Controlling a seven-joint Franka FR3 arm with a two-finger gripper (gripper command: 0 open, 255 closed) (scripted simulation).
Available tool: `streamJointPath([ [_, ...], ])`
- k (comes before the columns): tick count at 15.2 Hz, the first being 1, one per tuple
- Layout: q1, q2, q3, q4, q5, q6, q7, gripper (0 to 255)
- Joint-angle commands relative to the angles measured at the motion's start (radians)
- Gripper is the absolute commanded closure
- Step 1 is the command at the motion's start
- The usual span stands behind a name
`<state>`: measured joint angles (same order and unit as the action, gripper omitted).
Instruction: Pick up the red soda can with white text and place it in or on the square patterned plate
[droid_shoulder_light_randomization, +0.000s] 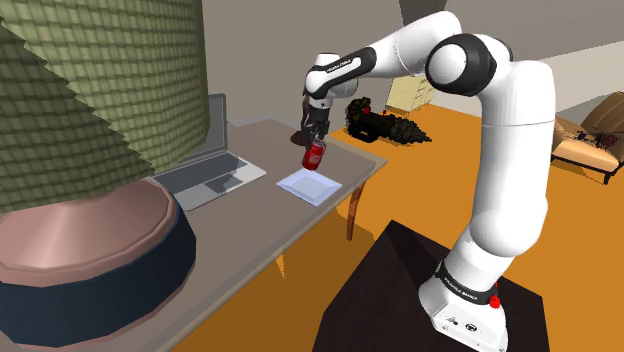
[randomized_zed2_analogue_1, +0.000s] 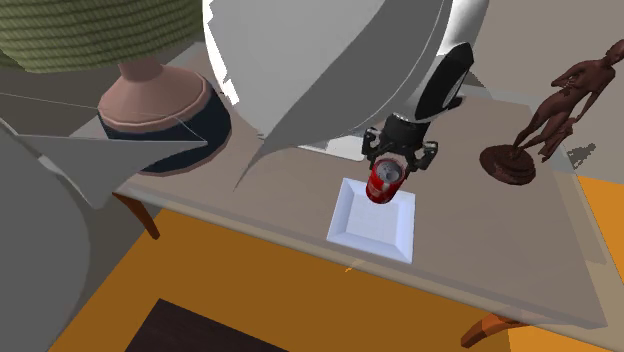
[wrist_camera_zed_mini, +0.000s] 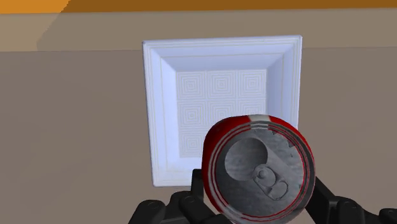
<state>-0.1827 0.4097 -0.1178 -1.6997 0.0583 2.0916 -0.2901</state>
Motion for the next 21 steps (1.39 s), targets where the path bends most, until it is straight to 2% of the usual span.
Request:
streamJointPath([
  [1, -0.007, 0.014, -0.001, 0.005, 0.003, 0.01, -0.01, 255],
  [18, -0.013, 0.135, 0.009, -0.055, 0.021, 0.19, -0.022, 255],
  [21, -0.013, 0.135, 0.009, -0.055, 0.021, 0.19, -0.022, 255],
])
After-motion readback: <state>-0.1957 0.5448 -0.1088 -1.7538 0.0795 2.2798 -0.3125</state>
